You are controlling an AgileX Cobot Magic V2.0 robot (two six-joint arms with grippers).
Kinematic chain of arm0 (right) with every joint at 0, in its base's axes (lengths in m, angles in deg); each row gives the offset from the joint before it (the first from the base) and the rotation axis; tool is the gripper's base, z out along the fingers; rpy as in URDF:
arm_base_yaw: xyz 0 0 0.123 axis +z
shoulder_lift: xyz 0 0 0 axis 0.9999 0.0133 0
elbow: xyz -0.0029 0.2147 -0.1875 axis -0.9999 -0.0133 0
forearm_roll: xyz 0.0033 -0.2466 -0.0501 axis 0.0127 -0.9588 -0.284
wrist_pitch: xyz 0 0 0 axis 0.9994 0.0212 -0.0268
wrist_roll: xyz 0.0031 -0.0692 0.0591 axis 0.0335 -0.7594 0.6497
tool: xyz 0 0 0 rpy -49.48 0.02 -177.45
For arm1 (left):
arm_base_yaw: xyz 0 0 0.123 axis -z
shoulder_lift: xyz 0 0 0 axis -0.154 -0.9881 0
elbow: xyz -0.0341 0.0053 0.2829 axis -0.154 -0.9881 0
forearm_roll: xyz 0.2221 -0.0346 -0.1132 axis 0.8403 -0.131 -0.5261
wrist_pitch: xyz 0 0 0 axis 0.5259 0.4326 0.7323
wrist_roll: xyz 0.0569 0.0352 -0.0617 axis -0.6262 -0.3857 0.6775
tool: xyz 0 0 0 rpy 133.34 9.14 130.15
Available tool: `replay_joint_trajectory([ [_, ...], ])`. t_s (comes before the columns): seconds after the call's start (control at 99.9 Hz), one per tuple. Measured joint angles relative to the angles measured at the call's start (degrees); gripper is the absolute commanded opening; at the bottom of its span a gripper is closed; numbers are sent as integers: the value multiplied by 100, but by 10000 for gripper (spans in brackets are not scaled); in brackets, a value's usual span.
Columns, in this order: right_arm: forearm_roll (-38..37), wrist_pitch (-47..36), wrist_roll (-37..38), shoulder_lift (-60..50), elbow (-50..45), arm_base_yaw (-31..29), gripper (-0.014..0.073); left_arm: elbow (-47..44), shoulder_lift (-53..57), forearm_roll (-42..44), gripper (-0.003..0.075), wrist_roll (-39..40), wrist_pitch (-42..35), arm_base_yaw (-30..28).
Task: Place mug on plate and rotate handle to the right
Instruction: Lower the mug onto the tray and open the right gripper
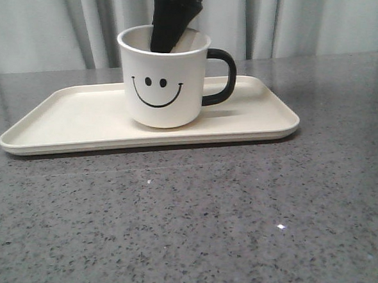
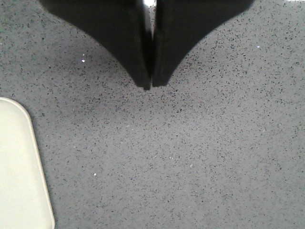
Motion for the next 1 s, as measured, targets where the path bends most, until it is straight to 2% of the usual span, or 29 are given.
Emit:
replay_joint_trajectory([
  [0.841, 176, -11, -2, 101, 0, 83, -113, 0, 0, 0, -20, 0, -20, 0],
  [1.001, 176, -11, -2, 101, 0, 83, -85, 0, 0, 0, -20, 0, -21, 0],
])
